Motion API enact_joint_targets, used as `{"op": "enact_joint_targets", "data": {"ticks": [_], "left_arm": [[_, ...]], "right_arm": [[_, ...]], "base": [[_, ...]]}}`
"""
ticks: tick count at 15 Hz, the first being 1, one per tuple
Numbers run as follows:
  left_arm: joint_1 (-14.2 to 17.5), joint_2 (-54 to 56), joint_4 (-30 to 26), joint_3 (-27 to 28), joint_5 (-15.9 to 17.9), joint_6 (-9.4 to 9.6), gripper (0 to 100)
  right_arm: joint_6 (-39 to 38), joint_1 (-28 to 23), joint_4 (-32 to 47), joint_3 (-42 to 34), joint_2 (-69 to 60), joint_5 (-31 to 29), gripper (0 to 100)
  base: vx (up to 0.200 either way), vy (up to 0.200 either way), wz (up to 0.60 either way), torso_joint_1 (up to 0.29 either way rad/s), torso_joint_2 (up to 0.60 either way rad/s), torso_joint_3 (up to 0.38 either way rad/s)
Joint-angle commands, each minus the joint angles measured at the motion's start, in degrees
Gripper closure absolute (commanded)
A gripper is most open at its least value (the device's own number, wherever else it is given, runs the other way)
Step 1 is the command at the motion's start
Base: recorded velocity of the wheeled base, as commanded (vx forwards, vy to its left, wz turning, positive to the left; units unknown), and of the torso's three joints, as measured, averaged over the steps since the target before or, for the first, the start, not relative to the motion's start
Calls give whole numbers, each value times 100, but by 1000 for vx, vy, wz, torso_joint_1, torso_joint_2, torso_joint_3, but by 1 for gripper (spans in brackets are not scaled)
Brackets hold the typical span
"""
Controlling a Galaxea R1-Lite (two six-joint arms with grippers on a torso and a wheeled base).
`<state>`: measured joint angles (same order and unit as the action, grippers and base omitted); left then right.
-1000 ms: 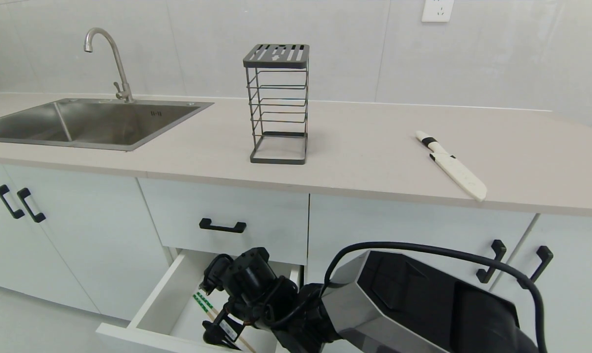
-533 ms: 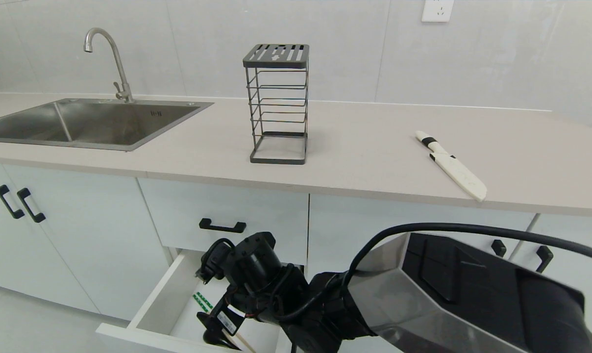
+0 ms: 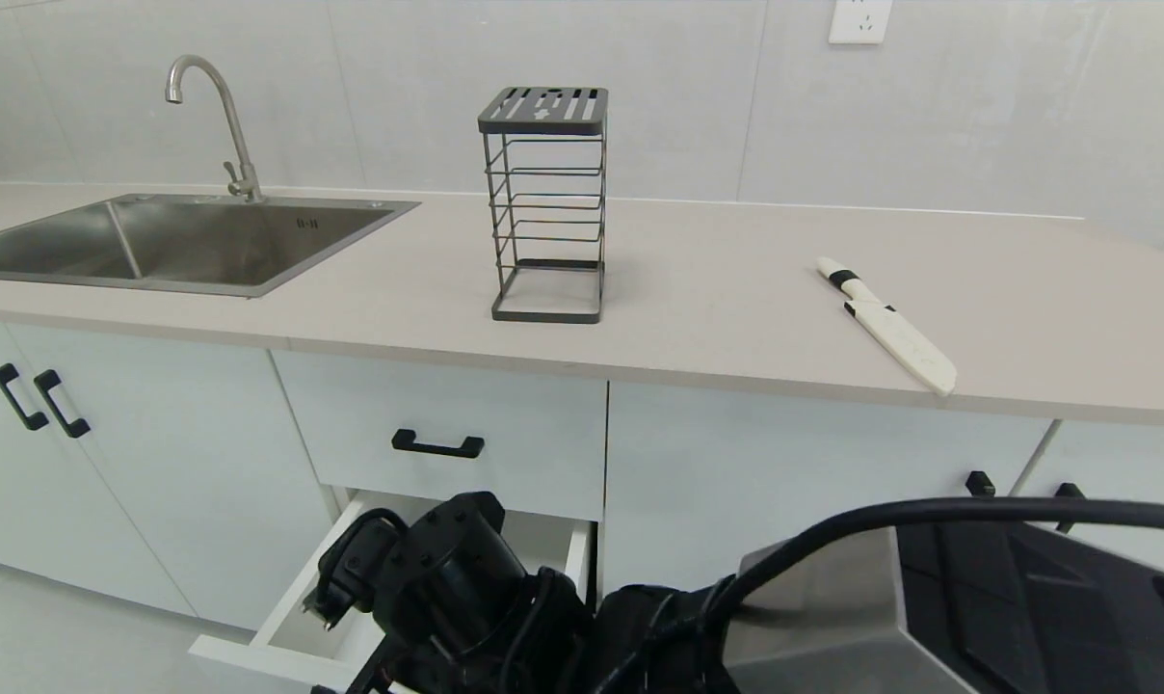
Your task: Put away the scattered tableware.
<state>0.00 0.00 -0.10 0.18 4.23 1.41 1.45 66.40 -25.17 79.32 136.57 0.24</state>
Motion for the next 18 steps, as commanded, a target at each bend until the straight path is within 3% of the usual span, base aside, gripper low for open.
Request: {"op": "enact_joint_targets", "data": {"ticks": [1, 5, 7, 8, 18], "left_arm": [[0, 0, 1, -1, -1, -1, 0], [0, 0, 1, -1, -1, -1, 0], [0, 0, 1, -1, -1, -1, 0], [0, 0, 1, -1, -1, -1, 0], [0, 0, 1, -1, -1, -1, 0]], "right_arm": [[-4, 171, -14, -163, -227, 2, 0], [-418, 461, -137, -1341, -632, 231, 0], [-444, 532, -717, -1824, -605, 389, 0], [-444, 532, -954, -1894, -553, 468, 100], [-505, 532, -1033, -1903, -34, 731, 100]], "base": [[0, 0, 0, 0, 0, 0], [0, 0, 0, 0, 0, 0], [0, 0, 0, 0, 0, 0], [0, 0, 0, 0, 0, 0], [0, 0, 0, 0, 0, 0]]}}
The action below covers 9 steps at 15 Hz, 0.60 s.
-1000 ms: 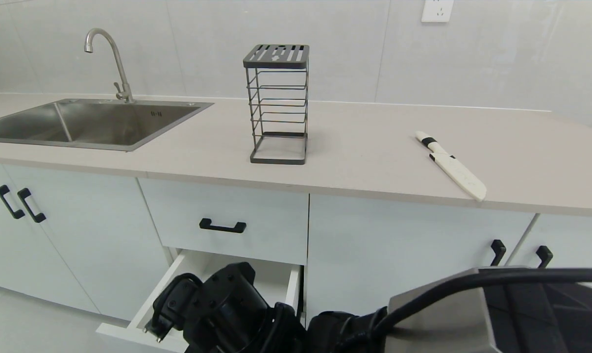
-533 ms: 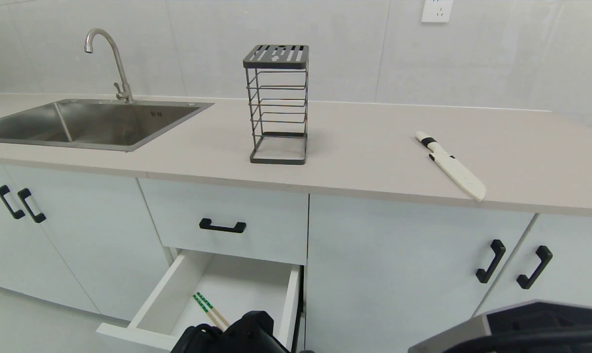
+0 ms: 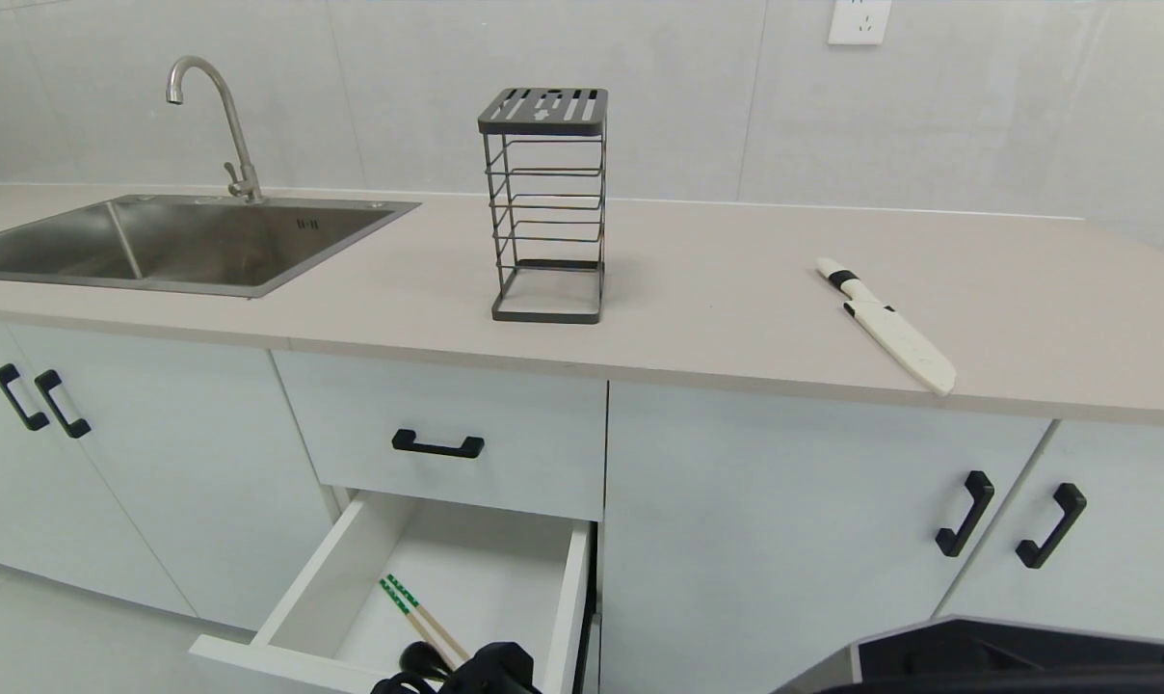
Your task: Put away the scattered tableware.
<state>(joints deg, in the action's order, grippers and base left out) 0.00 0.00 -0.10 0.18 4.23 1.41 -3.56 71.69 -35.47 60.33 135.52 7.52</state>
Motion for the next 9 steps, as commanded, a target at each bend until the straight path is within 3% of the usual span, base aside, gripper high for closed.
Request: {"op": "enact_joint_targets", "data": {"ticks": [1, 6, 9], "left_arm": [[0, 0, 1, -1, -1, -1, 0], [0, 0, 1, -1, -1, -1, 0], [0, 0, 1, -1, 8, -1, 0]], "right_arm": [[22, -6, -3, 14, 185, -31, 100], [22, -200, -3, 40, 466, -269, 100], [-347, -446, 32, 567, 800, -1148, 100]], "base": [[0, 0, 0, 0, 0, 0], [0, 0, 0, 0, 0, 0], [0, 0, 0, 0, 0, 0]]}}
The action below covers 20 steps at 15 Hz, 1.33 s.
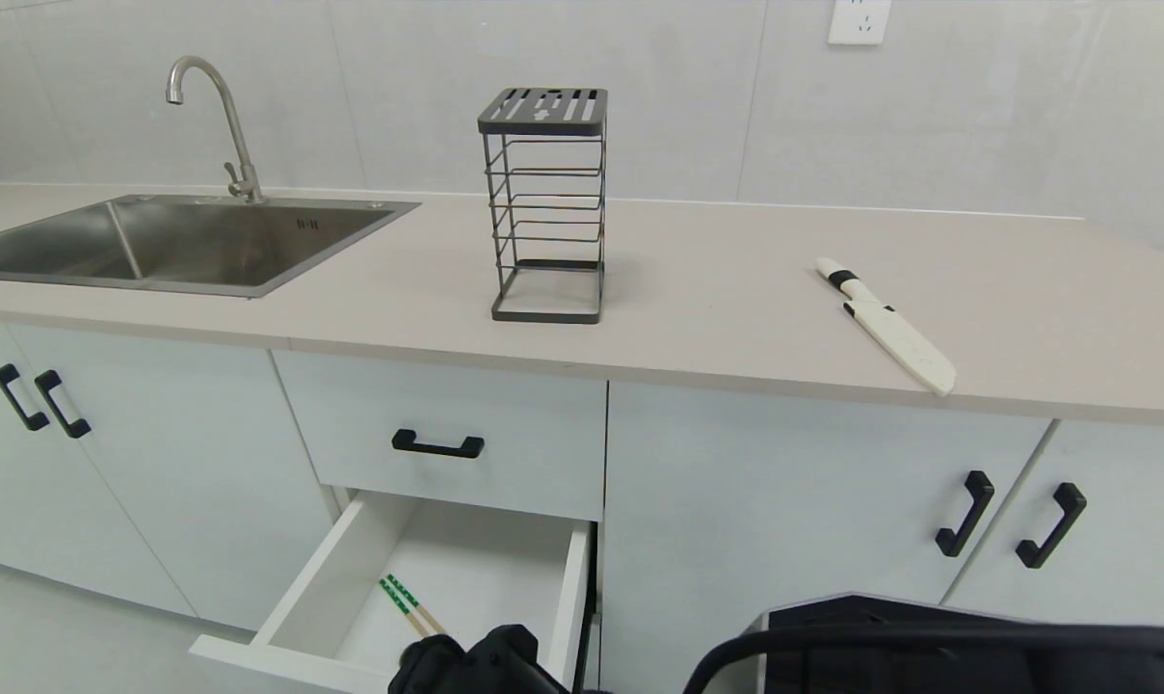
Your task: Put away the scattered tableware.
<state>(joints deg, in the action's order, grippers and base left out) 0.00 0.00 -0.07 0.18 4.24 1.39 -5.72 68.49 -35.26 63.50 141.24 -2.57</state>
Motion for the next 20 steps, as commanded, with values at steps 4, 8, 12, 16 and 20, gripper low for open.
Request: {"op": "enact_joint_targets", "data": {"ticks": [4, 8, 12, 16, 20], "left_arm": [[0, 0, -1, -1, -2, 2, 0], [0, 0, -1, -1, -2, 2, 0], [0, 0, -1, -1, 6, 2, 0], [0, 0, -1, -1, -2, 2, 0], [0, 0, -1, -1, -2, 2, 0]], "right_arm": [[-290, -406, 1, 804, 334, -964, 100], [-149, -354, -16, 787, 62, -956, 100], [-193, -239, -34, 505, -527, -754, 100], [-228, -573, -491, -1094, -2206, -490, 100], [-158, -1145, -640, -2316, -3647, -305, 100]], "base": [[0, 0, 0, 0, 0, 0], [0, 0, 0, 0, 0, 0], [0, 0, 0, 0, 0, 0], [0, 0, 0, 0, 0, 0], [0, 0, 0, 0, 0, 0]]}}
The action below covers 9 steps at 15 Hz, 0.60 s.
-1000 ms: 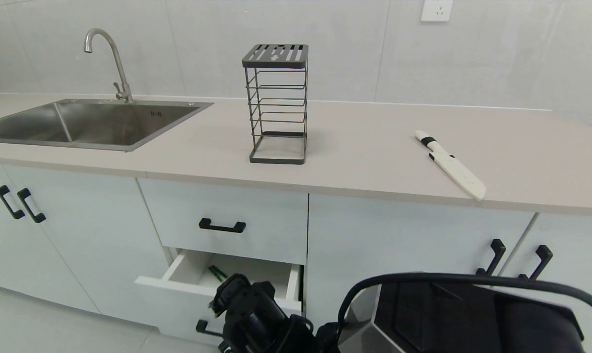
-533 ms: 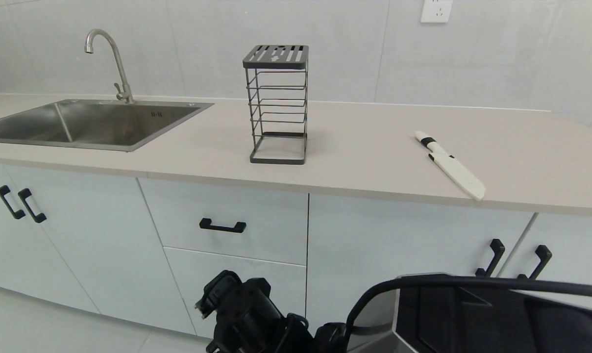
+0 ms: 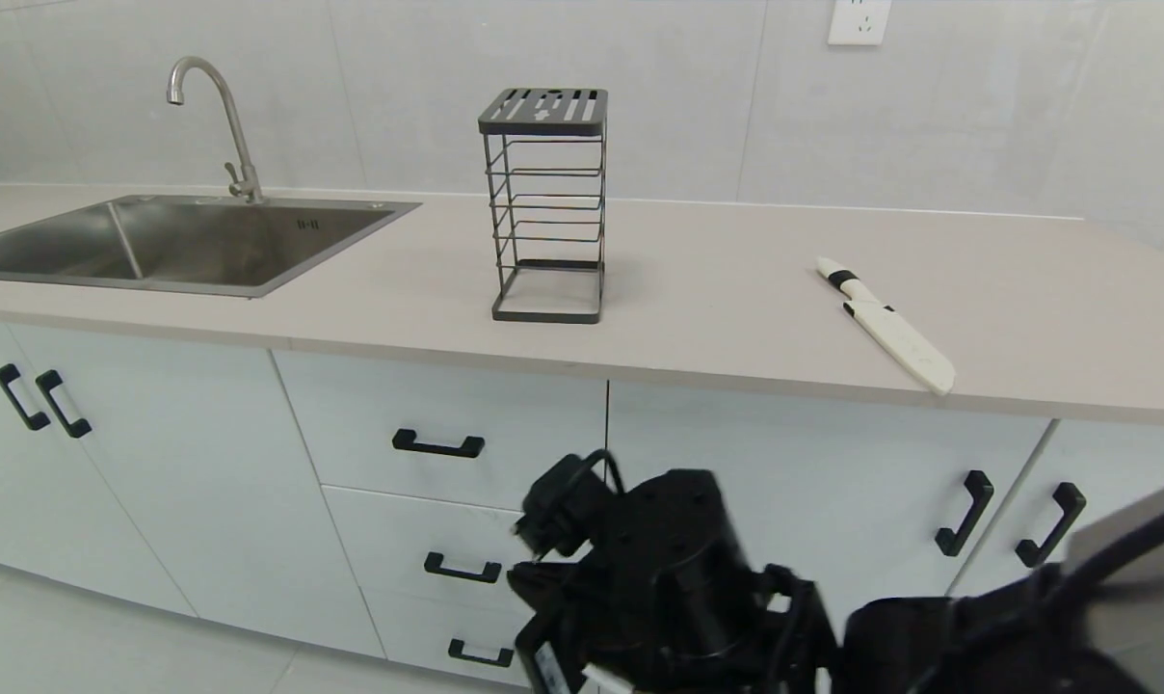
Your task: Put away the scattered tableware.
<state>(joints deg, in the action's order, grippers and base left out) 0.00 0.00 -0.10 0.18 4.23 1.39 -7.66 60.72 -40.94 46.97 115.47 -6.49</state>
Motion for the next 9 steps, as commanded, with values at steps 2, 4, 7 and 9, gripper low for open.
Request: {"op": "enact_joint_targets", "data": {"ticks": [2, 4, 7, 9], "left_arm": [[0, 0, 1, -1, -1, 2, 0], [0, 0, 1, -1, -1, 2, 0], [0, 0, 1, -1, -1, 2, 0], [0, 0, 1, -1, -1, 2, 0]], "right_arm": [[133, -720, -72, -1586, -2231, 288, 100], [133, -1027, -72, -2104, -3250, 306, 100], [643, -1897, -72, -2781, -4375, 728, 100], [1943, -3216, -46, -3686, -5632, 1826, 100]], "base": [[0, 0, 0, 0, 0, 0], [0, 0, 0, 0, 0, 0], [0, 0, 0, 0, 0, 0], [0, 0, 0, 0, 0, 0]]}}
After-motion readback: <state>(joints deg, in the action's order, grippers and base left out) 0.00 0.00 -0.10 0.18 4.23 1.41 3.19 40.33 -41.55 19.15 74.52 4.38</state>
